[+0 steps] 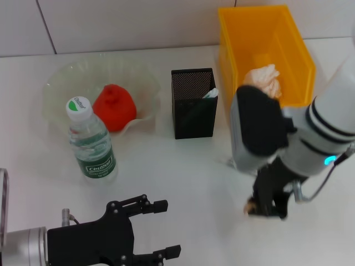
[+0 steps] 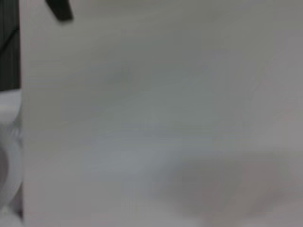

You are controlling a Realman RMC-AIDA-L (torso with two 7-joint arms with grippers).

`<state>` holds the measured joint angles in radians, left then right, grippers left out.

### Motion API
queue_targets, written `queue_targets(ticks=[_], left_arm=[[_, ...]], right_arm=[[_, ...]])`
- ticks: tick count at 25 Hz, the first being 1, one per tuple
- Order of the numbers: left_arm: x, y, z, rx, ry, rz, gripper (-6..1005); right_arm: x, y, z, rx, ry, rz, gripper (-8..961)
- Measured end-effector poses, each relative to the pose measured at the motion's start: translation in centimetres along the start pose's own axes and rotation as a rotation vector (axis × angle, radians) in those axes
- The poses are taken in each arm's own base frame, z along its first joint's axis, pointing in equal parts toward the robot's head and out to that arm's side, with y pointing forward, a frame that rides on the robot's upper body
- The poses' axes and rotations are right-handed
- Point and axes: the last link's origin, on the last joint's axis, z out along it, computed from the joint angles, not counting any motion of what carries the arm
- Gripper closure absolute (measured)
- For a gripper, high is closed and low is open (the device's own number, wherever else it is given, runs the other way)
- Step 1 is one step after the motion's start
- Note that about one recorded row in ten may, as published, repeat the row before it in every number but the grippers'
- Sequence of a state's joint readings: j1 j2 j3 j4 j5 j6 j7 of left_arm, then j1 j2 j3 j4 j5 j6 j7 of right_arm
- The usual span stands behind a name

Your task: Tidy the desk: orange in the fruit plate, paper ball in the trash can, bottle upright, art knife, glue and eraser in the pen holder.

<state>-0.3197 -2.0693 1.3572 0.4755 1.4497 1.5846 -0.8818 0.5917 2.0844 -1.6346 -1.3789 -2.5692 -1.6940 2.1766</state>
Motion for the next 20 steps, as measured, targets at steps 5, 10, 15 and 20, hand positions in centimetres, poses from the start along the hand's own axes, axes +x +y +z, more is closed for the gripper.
queue_targets(ticks=[5,10,15,20], left_arm=[[0.1,-0.1,0.1,-0.006,0.000,0.009,213],[0.2,-0.1,0.2,-0.007,0.000,0.011,213],[0.2,-0.1,0.2,-0.010,0.004,0.010,213],[0.2,0.0,0.2,-0.011,0.008,0.009,213]], right_arm=[[-0.1,-3.4,-3.8,0.201,-0.190,0.185,832],[0.0,-6.3,-7.5,0.373,-0.440,0.299,830],[-0.7,-7.6,-8.7,0.453,-0.555,0.322,821],[-1.8,-8.6,-7.8,0.436,-0.579,0.328,813]])
